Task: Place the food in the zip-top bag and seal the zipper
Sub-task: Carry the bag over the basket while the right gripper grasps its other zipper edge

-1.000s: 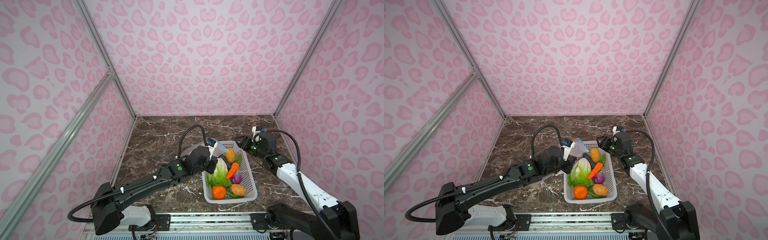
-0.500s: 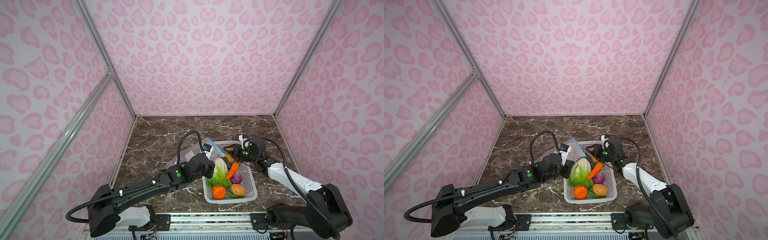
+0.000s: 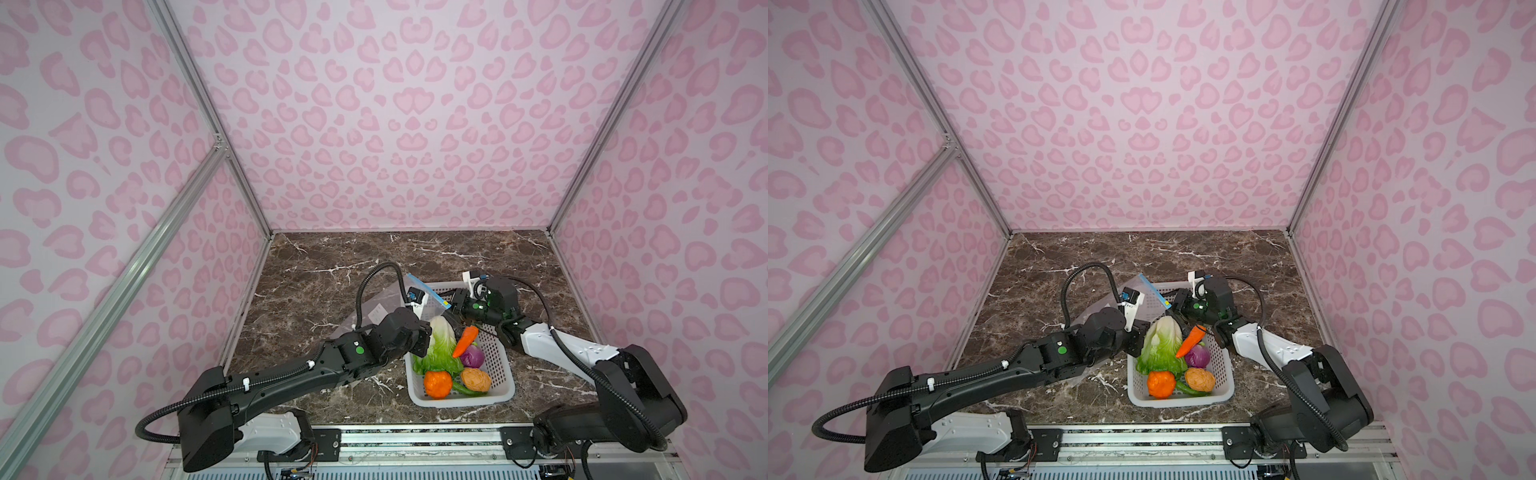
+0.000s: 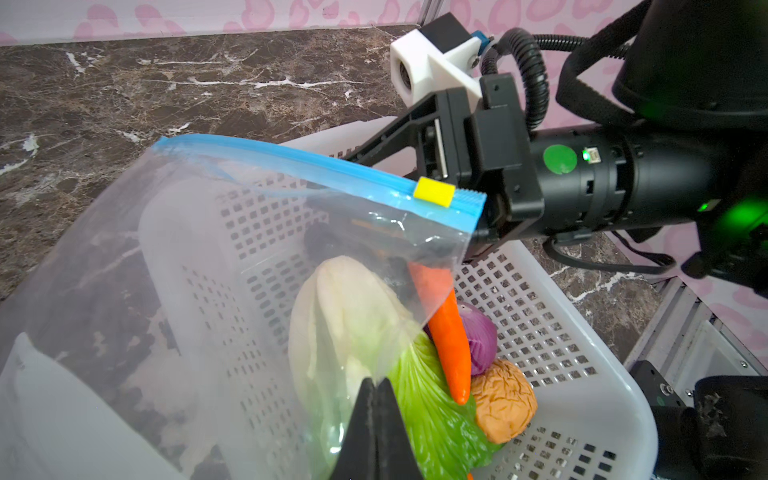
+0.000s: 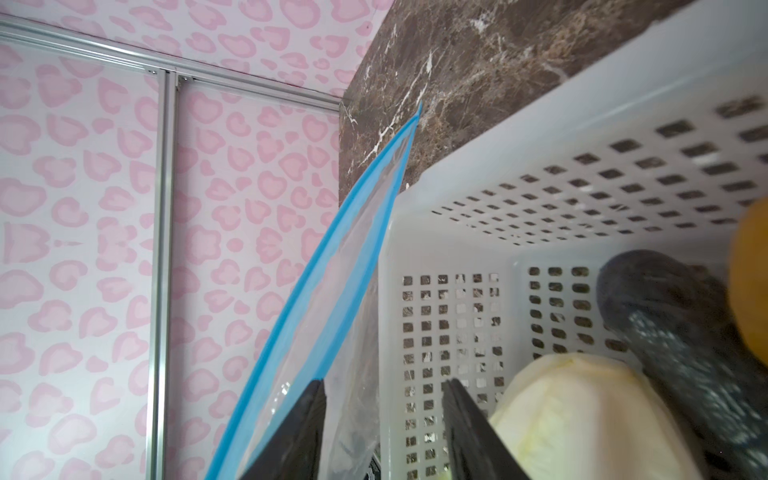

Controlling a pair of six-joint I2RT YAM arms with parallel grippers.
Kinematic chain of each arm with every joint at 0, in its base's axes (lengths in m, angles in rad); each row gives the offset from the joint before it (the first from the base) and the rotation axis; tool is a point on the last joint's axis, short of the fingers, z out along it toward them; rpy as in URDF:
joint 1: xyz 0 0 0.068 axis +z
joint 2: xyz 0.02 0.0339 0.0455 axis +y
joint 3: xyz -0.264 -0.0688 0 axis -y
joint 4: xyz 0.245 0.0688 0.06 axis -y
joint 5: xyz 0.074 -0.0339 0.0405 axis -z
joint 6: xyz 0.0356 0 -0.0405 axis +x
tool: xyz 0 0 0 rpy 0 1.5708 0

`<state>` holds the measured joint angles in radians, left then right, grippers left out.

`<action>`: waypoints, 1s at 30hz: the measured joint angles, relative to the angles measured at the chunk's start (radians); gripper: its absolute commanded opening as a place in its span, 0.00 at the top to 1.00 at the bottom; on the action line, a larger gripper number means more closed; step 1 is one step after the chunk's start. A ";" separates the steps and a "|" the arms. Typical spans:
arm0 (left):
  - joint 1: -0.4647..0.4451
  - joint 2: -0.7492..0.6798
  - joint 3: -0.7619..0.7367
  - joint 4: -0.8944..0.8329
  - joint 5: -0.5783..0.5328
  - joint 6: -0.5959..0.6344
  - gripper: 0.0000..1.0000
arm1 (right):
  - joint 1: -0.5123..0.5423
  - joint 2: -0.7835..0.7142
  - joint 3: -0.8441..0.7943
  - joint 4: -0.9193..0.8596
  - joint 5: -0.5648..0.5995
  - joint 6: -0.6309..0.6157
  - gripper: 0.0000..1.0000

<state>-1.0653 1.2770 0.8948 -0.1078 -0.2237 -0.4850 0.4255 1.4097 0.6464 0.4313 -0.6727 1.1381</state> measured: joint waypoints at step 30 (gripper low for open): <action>-0.011 0.038 -0.007 0.019 0.059 0.015 0.97 | 0.054 -0.013 0.232 -0.419 0.052 -0.424 0.51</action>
<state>-1.0763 1.3151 0.8875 -0.0883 -0.1646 -0.4698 0.4793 1.3972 0.8783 0.0120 -0.6205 0.7143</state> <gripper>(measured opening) 0.034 0.568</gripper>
